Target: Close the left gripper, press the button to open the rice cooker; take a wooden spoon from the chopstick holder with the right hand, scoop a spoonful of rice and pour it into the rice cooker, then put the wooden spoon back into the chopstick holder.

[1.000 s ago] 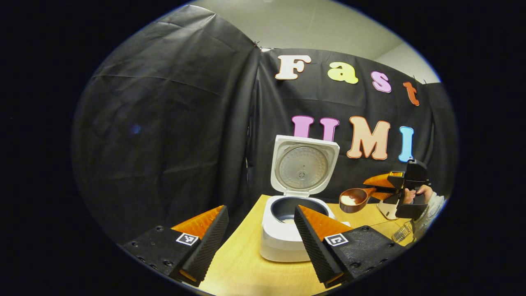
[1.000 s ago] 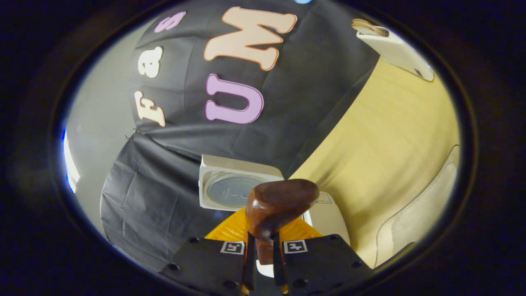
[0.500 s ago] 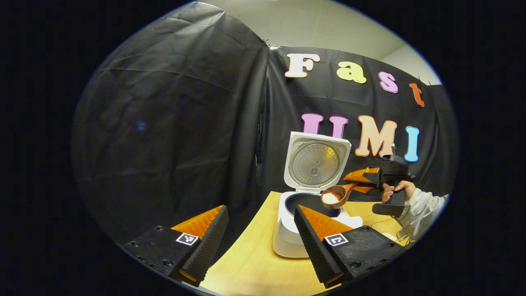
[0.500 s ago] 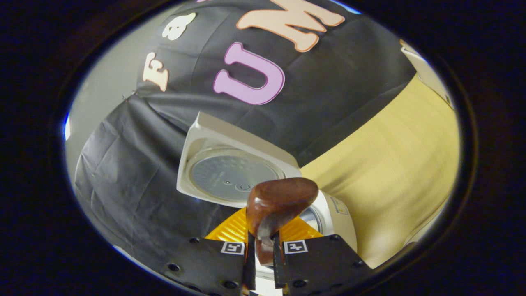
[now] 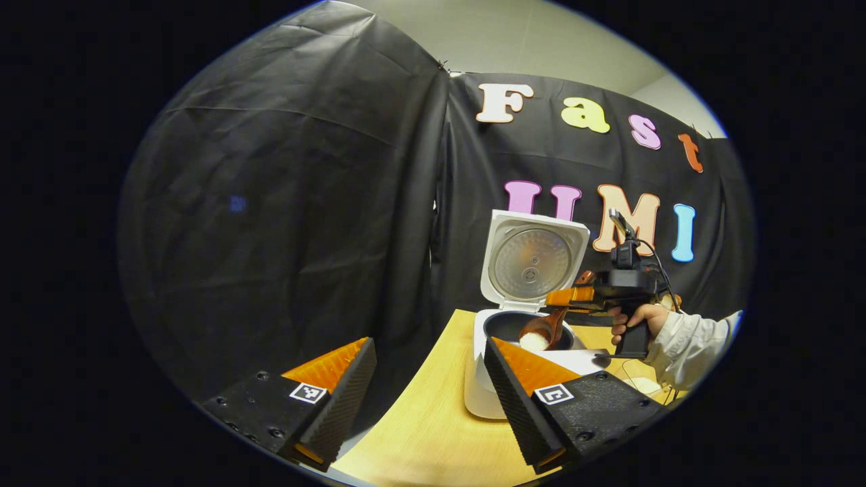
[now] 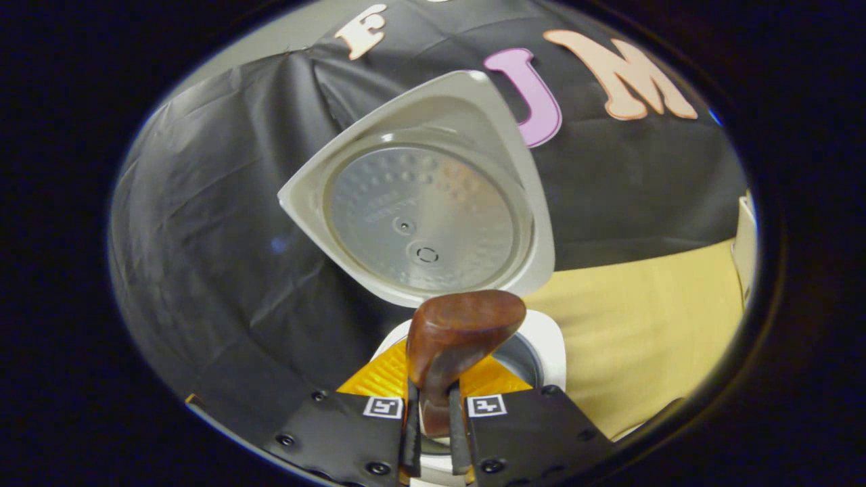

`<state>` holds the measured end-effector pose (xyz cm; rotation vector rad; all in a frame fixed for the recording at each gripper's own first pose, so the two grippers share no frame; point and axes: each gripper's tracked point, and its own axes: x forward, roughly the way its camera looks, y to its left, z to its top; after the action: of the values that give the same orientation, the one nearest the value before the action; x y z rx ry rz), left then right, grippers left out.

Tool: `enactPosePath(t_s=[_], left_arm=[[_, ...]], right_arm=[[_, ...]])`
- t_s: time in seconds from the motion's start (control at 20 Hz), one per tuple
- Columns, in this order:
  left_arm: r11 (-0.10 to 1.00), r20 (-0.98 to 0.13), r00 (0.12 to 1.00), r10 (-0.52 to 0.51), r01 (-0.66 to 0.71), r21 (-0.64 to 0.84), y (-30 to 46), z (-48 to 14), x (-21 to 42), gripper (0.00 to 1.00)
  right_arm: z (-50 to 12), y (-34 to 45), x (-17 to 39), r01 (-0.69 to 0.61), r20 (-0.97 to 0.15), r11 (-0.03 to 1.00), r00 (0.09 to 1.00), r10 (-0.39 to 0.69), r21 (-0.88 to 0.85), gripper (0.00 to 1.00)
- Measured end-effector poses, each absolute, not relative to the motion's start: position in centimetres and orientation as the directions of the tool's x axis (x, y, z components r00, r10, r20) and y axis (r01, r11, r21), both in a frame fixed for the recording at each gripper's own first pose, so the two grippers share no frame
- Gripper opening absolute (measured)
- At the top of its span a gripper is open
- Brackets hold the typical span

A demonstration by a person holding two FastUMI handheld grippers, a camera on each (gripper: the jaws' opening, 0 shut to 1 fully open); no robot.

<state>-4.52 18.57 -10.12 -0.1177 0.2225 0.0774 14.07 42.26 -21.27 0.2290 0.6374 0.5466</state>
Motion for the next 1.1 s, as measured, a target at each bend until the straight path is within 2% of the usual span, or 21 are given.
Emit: enactPosePath(t_s=[0.1,0.35,0.5,0.55,0.65,0.7,0.85,1.0,1.05,1.1], left_arm=[[0.990,-0.224,0.973,0.060,-0.086,-0.109,18.5,-10.2,-4.4,0.93],[0.991,-0.216,0.975,0.049,-0.075,-0.115,18.2,-10.1,-4.0,0.95],[0.991,-0.214,0.976,0.042,-0.069,-0.117,17.9,-10.2,-3.8,0.95],[0.991,-0.214,0.976,0.039,-0.066,-0.120,17.8,-10.1,-3.8,0.95],[0.990,-0.210,0.977,0.035,-0.063,-0.127,17.7,-10.1,-3.7,0.95],[0.990,-0.208,0.978,0.034,-0.062,-0.129,17.6,-10.1,-3.7,0.95],[0.989,-0.199,0.979,0.032,-0.059,-0.134,17.4,-9.8,-3.5,0.95],[0.989,-0.194,0.981,0.027,-0.055,-0.141,17.0,-9.5,-3.4,0.95],[0.989,-0.191,0.981,0.026,-0.053,-0.141,16.9,-9.5,-3.3,0.92],[0.989,-0.186,0.982,0.023,-0.050,-0.142,16.6,-9.2,-3.2,0.95]], right_arm=[[-21.1,42.4,14.1,-0.446,-0.511,0.848,0.678,0.529,0.286,0.18],[-20.2,43.1,14.1,-0.544,-0.500,0.835,0.703,0.506,0.080,0.18],[-18.9,43.9,13.7,-0.611,-0.470,0.786,0.724,0.505,-0.098,0.22],[-18.4,44.2,13.5,-0.625,-0.458,0.765,0.732,0.504,-0.156,0.18],[-17.5,45.0,13.2,-0.639,-0.432,0.731,0.744,0.509,-0.240,0.18],[-16.9,45.1,13.0,-0.645,-0.412,0.708,0.751,0.516,-0.288,0.22],[-14.8,45.4,12.2,-0.626,-0.351,0.643,0.779,0.519,-0.440,0.18],[-14.1,45.3,11.7,-0.637,-0.348,0.642,0.771,0.533,-0.427,0.19],[-14.0,44.7,12.1,-0.639,-0.350,0.658,0.769,0.535,-0.399,0.19],[-13.3,44.2,12.4,-0.639,-0.351,0.677,0.768,0.536,-0.365,0.19]])
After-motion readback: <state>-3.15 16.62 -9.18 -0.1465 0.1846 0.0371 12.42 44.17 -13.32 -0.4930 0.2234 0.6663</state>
